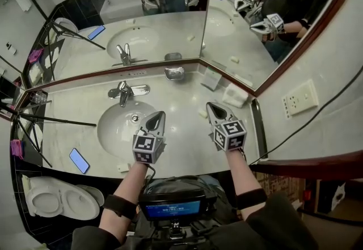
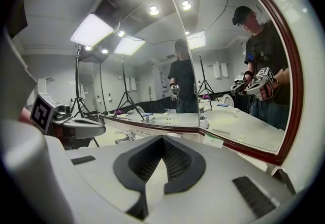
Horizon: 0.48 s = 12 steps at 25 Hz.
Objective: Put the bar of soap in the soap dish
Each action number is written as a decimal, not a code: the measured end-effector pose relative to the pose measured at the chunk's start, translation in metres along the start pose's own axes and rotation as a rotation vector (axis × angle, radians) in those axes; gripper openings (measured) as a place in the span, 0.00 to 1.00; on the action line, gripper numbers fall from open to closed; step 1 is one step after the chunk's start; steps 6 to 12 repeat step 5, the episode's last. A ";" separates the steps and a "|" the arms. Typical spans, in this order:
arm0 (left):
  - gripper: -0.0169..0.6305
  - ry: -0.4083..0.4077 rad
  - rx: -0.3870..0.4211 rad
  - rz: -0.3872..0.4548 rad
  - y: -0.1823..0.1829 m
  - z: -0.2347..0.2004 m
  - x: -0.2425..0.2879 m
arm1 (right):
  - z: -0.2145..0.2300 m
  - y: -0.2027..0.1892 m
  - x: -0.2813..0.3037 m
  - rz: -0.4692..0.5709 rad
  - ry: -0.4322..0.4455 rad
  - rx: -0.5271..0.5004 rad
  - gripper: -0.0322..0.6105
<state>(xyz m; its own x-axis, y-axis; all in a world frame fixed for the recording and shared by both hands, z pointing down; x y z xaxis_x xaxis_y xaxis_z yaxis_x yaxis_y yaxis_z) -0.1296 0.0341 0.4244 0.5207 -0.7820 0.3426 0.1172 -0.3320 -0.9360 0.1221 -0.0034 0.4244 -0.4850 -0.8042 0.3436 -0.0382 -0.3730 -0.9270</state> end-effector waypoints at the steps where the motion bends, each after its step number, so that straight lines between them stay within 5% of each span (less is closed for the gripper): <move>1: 0.03 0.000 0.000 -0.001 0.000 0.000 0.000 | 0.001 0.000 0.000 -0.001 -0.001 0.000 0.07; 12: 0.03 -0.005 0.006 -0.005 0.001 0.002 0.005 | 0.006 -0.001 0.000 0.002 -0.004 0.006 0.07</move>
Point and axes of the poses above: the fingertips, and each gripper's own axes: x forward along the fingers, z to its right, y out of its top, the point moved 8 cm from there along -x, backward along the fingers, and after that the axes turned 2 degrees about -y, right-handed, at the moved point
